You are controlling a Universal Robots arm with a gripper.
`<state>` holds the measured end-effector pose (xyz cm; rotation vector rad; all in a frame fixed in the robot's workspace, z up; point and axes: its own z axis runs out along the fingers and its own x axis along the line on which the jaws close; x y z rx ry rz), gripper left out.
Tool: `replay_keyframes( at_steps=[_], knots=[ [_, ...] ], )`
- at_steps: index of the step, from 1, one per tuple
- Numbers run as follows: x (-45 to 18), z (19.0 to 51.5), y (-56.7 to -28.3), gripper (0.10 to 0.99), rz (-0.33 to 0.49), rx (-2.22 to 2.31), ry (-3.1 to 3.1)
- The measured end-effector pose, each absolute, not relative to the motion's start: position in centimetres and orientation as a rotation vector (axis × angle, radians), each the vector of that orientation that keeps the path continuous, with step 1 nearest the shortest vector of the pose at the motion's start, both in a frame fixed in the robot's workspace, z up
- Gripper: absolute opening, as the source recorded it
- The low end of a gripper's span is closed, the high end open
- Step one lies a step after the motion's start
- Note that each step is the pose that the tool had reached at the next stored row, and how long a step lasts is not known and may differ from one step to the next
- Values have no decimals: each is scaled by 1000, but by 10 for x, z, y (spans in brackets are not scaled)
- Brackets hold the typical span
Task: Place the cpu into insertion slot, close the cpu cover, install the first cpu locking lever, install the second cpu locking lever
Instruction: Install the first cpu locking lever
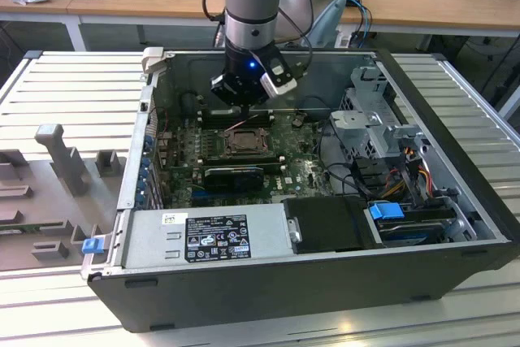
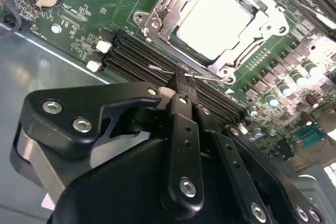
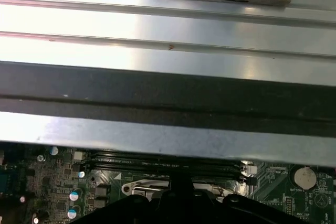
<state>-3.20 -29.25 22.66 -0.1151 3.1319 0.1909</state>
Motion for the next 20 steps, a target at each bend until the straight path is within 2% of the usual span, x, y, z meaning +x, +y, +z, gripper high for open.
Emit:
replay_keyframes(
  at_steps=[20],
  knots=[
    [-16, 207, -292, 106, 180, -126, 3133]
  ],
)
